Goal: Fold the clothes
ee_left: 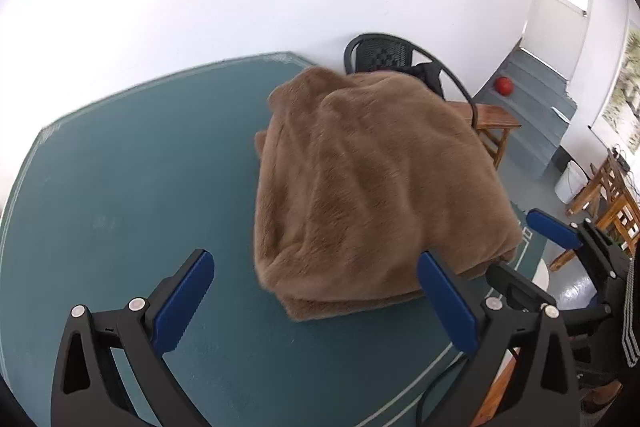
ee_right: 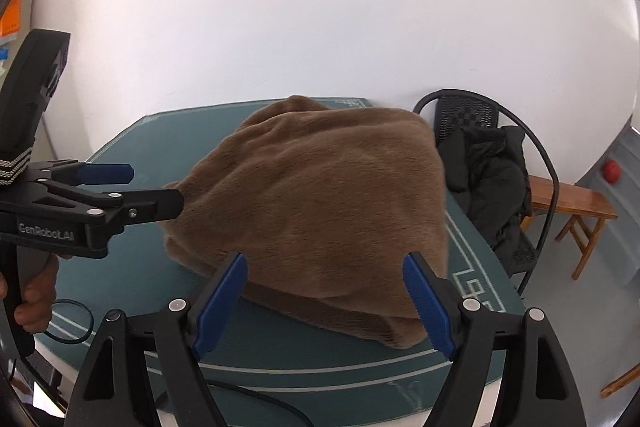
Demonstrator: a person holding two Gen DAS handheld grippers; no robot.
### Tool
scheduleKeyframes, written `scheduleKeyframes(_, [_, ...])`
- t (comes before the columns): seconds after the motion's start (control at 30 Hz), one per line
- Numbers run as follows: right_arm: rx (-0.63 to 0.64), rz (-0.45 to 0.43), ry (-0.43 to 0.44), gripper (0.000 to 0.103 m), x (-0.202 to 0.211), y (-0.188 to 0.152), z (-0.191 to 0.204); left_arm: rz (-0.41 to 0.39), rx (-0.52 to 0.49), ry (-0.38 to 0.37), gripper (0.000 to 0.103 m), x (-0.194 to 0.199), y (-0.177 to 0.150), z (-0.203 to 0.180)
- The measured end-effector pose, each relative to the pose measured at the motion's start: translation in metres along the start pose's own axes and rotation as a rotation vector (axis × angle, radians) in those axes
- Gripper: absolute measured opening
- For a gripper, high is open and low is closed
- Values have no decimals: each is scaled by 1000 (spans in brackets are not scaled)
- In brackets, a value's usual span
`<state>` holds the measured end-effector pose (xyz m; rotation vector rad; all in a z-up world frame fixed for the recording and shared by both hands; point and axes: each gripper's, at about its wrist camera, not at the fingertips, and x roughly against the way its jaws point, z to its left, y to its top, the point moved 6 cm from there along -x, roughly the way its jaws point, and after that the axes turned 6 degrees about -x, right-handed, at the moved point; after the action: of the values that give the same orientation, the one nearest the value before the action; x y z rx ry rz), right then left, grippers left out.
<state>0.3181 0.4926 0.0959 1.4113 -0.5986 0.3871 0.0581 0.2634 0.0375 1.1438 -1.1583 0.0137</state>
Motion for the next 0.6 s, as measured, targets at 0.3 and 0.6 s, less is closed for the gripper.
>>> scheduleKeyframes(0.3, [-26,42,-55,85,-9,-2,5,92,55,-33,102,-9,-17,-3])
scheduleKeyframes(0.6, [-113,6,-127,85,14,10,-25,89,-4,-4,102,-1,-15,-28])
